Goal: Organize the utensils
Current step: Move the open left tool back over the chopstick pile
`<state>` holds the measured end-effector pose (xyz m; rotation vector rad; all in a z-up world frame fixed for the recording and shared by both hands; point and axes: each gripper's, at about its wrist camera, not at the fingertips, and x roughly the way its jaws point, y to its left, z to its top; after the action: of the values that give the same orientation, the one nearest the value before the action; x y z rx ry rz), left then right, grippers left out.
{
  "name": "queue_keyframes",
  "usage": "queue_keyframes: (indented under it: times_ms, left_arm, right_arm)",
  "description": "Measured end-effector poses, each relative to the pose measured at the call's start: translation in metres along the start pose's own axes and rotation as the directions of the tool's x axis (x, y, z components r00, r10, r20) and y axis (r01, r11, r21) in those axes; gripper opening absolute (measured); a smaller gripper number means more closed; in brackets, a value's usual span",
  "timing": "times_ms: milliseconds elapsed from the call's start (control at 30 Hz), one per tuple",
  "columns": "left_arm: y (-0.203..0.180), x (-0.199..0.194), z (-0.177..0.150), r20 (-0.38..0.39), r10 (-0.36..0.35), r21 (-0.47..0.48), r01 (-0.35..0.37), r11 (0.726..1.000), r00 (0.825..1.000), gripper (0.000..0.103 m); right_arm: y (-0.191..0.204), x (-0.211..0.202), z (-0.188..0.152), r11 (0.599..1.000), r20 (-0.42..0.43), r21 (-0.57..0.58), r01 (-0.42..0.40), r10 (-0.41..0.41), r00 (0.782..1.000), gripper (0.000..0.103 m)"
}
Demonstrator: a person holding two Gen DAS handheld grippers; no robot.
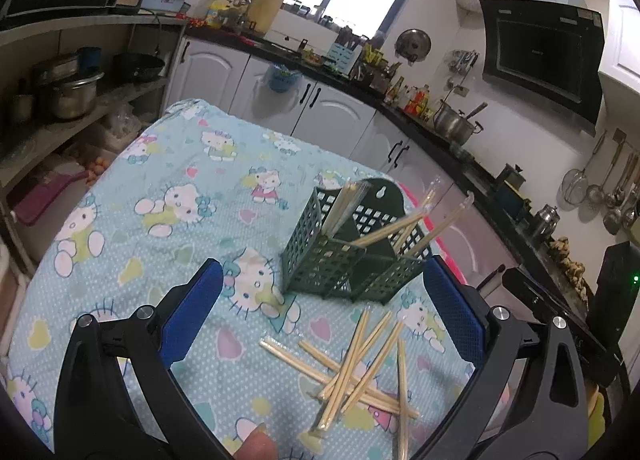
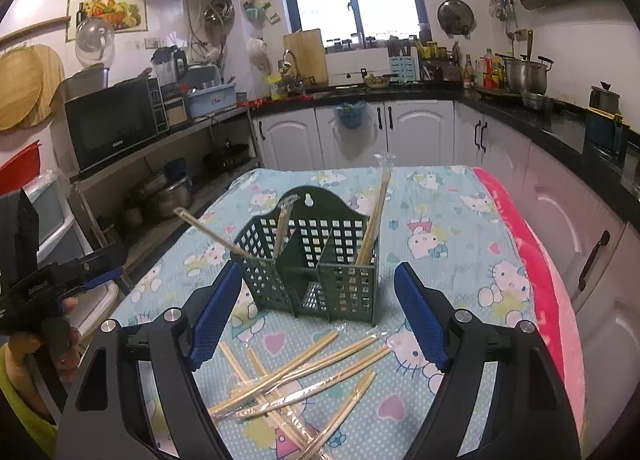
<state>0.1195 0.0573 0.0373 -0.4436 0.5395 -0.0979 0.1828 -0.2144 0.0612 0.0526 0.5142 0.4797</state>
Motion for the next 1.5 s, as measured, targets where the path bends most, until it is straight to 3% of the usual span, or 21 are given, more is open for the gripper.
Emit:
queue_keyframes:
  times_ms: [467,900,1300,1500]
  left_arm:
    - [0.008,0.007,-0.026,-0.082,0.014,0.014,-0.013,1.0,0.997,0.092]
    - [0.003,0.012,-0.054,-0.162,-0.045,0.059,0.055,0.997,0.986,0.092]
    - [-0.003,0.027,-0.083,-0.286,-0.08,0.094,0.112,0.989,0.955,0.092]
    - [0.005,0.033,-0.094,-0.346,-0.101,0.06,0.129,0.99,0.933,0.087]
  right_arm:
    - [0.0,0.013,-0.023,0.999,-0.078,-0.032,0.008,-0.01,0.997,0.076]
    - [-0.009,0.02,-0.048,0.998,-0.137,-0.042,0.042,-0.048,0.989,0.076]
    - [-0.027,0.026,-0.064,0.997,-0.192,-0.015,0.073,-0.074,0.979,0.076]
    - [-0.029,0.032,-0.071,0.997,-0.217,-0.006,0.074,-0.074,0.973,0.076]
